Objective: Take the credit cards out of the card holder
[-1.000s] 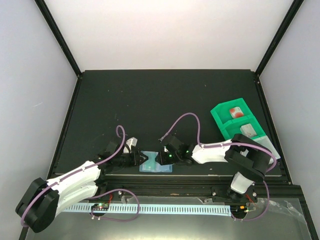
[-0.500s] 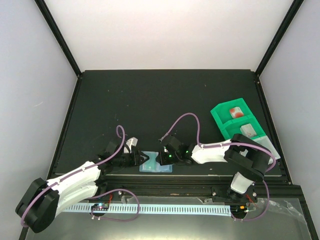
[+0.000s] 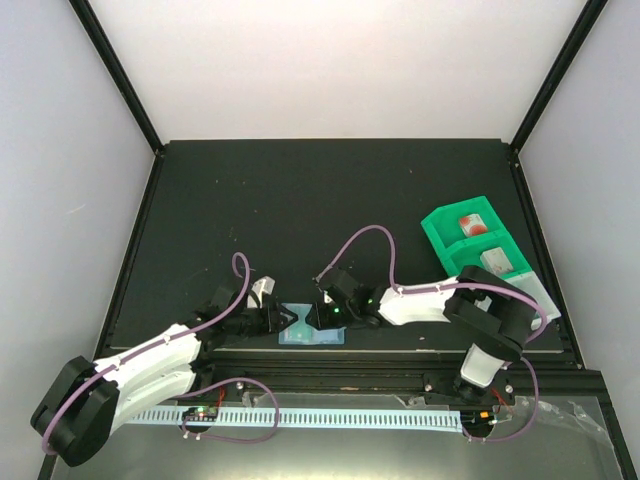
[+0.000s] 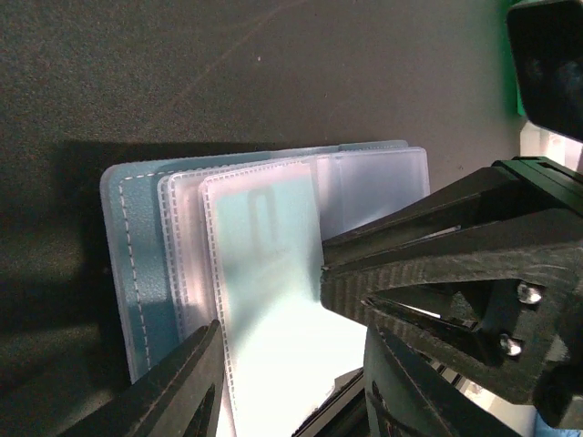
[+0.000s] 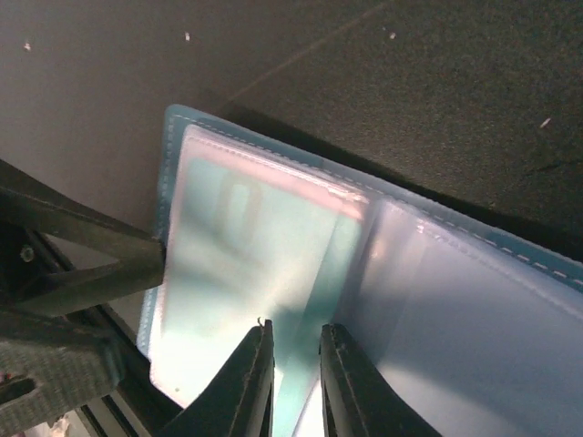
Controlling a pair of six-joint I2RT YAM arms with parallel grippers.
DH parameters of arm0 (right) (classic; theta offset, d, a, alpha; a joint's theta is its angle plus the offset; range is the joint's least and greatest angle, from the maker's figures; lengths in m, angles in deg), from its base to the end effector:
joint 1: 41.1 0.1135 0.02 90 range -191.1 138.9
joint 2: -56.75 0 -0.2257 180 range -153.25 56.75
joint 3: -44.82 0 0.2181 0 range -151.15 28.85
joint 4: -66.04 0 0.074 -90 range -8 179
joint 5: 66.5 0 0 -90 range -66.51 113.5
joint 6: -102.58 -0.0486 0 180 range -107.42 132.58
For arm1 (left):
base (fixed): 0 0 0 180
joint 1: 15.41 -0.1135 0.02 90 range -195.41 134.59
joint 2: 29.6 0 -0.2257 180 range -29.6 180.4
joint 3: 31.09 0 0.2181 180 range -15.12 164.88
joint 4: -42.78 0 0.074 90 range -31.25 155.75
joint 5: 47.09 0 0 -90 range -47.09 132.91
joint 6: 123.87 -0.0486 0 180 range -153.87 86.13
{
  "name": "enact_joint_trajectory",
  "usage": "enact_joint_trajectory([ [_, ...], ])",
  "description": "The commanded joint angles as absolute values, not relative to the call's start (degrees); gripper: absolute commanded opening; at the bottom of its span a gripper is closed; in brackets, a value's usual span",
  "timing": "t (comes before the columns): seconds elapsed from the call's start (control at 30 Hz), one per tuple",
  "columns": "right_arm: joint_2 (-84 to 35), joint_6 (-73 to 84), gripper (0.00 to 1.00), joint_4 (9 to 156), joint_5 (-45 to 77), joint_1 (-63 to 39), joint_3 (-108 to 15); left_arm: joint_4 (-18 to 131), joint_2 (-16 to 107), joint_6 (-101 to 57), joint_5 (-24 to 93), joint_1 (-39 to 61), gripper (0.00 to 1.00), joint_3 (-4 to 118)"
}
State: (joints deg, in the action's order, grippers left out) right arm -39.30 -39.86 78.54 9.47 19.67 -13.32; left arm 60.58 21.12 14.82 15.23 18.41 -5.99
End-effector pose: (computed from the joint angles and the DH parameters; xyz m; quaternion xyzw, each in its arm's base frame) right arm 0.1328 0.2615 0.1106 -0.1091 0.9284 0.3439 0.0891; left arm 0.1193 -0.1071 0.1135 -0.0216 0.8966 -0.4183 0.1437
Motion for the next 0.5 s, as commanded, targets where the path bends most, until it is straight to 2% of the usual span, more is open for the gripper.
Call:
enact_joint_trajectory([
  [0.0, -41.2, -40.2, 0.17, 80.0, 9.6, 20.0, -14.0, 59.0, 20.9, 15.3, 14.5, 18.6, 0.45, -6.1],
  [0.2, -42.3, -40.2, 0.08, 80.3, 11.1, 20.0, -12.0, 59.6, 20.5, 14.9, 15.1, 18.7, 0.45, -6.0],
  [0.47, -41.6, -41.0, 0.04, 77.1, 11.0, 20.0, -9.0, 60.0, 20.4, 15.1, 15.7, 18.6, 0.44, -5.9],
])
